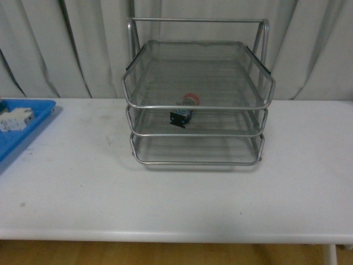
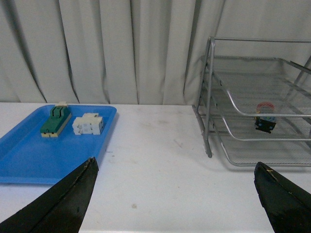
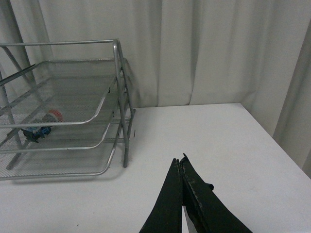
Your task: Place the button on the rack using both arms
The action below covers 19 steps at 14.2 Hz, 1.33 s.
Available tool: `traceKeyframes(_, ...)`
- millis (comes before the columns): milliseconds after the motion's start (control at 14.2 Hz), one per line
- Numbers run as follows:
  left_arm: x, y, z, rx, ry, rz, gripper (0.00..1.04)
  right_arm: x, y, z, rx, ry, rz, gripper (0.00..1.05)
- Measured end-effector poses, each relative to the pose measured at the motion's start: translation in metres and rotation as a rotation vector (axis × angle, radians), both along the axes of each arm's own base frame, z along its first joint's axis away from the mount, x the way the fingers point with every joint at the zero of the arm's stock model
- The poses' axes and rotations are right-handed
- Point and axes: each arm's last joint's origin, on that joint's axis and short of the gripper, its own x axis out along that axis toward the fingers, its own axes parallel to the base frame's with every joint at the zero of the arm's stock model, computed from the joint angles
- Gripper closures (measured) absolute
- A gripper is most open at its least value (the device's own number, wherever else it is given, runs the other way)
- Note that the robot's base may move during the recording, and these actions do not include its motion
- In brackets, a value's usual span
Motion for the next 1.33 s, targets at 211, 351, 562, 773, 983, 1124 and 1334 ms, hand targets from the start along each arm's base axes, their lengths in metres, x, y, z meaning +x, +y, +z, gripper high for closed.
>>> traceKeyframes(211, 0.0, 0.0, 0.0, 0.0, 0.0, 0.0, 0.07, -0.009, 0.0, 0.003, 0.0, -0.009, 0.0, 1.03)
traceKeyframes(351, 0.0, 0.0, 0.0, 0.0, 0.0, 0.0, 0.07, -0.014, 0.0, 0.003, 0.0, -0.01, 0.0, 1.03)
traceKeyframes(562, 0.0, 0.0, 0.0, 0.0, 0.0, 0.0, 0.07, -0.021, 0.0, 0.003, 0.0, -0.011, 0.0, 1.03)
traceKeyframes(773, 0.0, 0.0, 0.0, 0.0, 0.0, 0.0, 0.07, -0.026, 0.0, 0.002, 0.0, -0.01, 0.0, 1.03)
traceKeyframes(983, 0.0, 0.0, 0.0, 0.0, 0.0, 0.0, 0.07, -0.037, 0.0, 0.002, 0.0, -0.021, 0.003, 1.03)
traceKeyframes(1124, 0.0, 0.0, 0.0, 0.0, 0.001, 0.0, 0.07, -0.037, 0.0, 0.0, -0.002, -0.003, 0.003, 0.99)
traceKeyframes(1334, 0.0, 0.0, 0.0, 0.0, 0.0, 0.0, 0.07, -0.037, 0.0, 0.0, -0.003, -0.003, 0.003, 0.7)
